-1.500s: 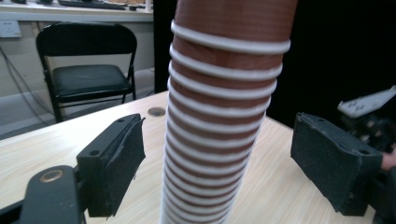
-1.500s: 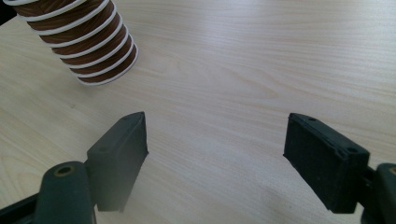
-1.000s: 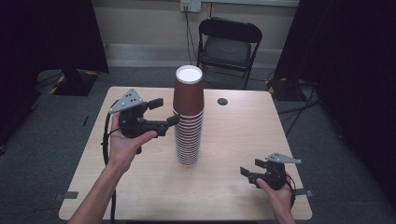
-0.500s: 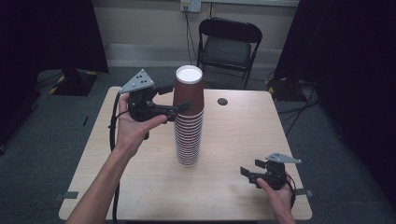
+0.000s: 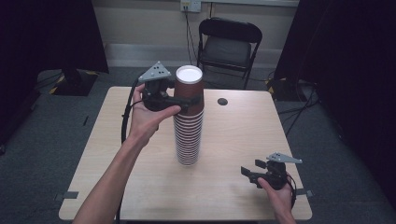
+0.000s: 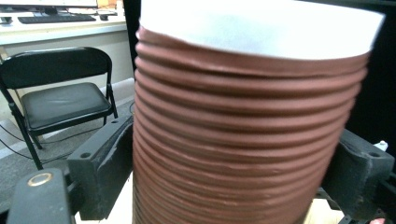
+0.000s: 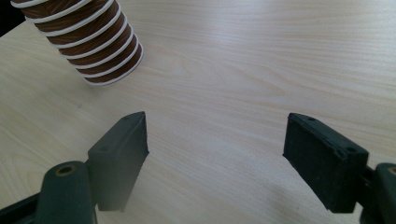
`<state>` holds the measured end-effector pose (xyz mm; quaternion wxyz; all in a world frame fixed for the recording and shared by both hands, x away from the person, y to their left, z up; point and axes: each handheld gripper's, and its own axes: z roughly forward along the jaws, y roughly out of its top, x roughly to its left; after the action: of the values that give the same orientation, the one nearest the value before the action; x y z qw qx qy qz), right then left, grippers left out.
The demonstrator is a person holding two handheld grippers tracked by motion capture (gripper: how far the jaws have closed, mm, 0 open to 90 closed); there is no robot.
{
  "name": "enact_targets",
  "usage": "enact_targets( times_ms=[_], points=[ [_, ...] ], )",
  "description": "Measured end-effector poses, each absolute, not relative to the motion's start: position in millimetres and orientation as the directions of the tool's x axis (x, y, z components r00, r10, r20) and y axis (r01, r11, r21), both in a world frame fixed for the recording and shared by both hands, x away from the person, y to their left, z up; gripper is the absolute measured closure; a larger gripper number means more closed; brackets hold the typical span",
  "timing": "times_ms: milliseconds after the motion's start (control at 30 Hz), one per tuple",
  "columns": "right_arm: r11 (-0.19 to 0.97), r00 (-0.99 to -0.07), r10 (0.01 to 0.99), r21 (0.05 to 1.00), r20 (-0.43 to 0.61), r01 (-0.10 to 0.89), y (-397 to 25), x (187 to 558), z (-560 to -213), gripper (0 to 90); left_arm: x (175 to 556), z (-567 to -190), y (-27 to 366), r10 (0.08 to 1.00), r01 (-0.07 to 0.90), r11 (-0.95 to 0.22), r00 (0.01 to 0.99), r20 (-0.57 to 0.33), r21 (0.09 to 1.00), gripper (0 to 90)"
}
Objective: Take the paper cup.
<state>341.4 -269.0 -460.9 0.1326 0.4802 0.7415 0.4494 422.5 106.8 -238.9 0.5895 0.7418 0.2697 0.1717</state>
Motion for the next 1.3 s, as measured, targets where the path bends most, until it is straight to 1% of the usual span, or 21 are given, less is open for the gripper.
enact_targets(
  times_ms=[200, 300, 367, 567, 833, 867, 1000, 1133, 1300],
  points=[
    [0.137, -0.505, 0.830, 0.790, 0.238, 0.597, -268.3, 341.2, -461.4, 23.0, 422.7, -240.6, 102.7, 0.610, 0.178, -0.186, 0.792, -0.028, 0.966, 13.2],
    [0.136, -0.505, 0.829, 0.788, 0.241, 0.600, -267.8, 341.4, -462.0, 23.1, 425.5, -244.0, 97.2, 0.618, 0.204, -0.213, 0.786, -0.030, 0.956, 11.9],
    [0.139, -0.508, 0.827, 0.787, 0.242, 0.601, -267.5, 342.0, -462.5, 23.1, 427.2, -247.4, 93.5, 0.623, 0.202, -0.228, 0.782, -0.017, 0.952, 10.4],
    [0.135, -0.505, 0.828, 0.788, 0.243, 0.601, -269.5, 341.1, -462.5, 23.2, 429.5, -254.1, 91.9, 0.627, 0.223, -0.210, 0.778, -0.044, 0.952, 9.7],
    [0.133, -0.501, 0.830, 0.785, 0.245, 0.605, -270.1, 340.6, -462.6, 23.2, 428.2, -257.1, 94.4, 0.628, 0.215, -0.180, 0.776, -0.056, 0.960, 10.4],
    [0.133, -0.500, 0.831, 0.783, 0.246, 0.607, -270.2, 340.7, -462.7, 23.3, 427.7, -255.9, 93.7, 0.643, 0.213, -0.182, 0.764, -0.047, 0.960, 10.9],
    [0.133, -0.500, 0.830, 0.782, 0.248, 0.608, -269.6, 341.2, -463.0, 23.4, 428.6, -254.0, 91.1, 0.632, 0.208, -0.206, 0.774, -0.033, 0.956, 11.3],
    [0.133, -0.499, 0.831, 0.783, 0.247, 0.608, -270.1, 341.6, -463.3, 23.3, 429.9, -254.2, 93.2, 0.634, 0.219, -0.196, 0.772, -0.047, 0.956, 11.3],
    [0.136, -0.498, 0.833, 0.782, 0.242, 0.608, -269.4, 341.4, -463.3, 23.0, 430.2, -253.6, 91.9, 0.628, 0.216, -0.204, 0.777, -0.042, 0.955, 11.3]
  ],
)
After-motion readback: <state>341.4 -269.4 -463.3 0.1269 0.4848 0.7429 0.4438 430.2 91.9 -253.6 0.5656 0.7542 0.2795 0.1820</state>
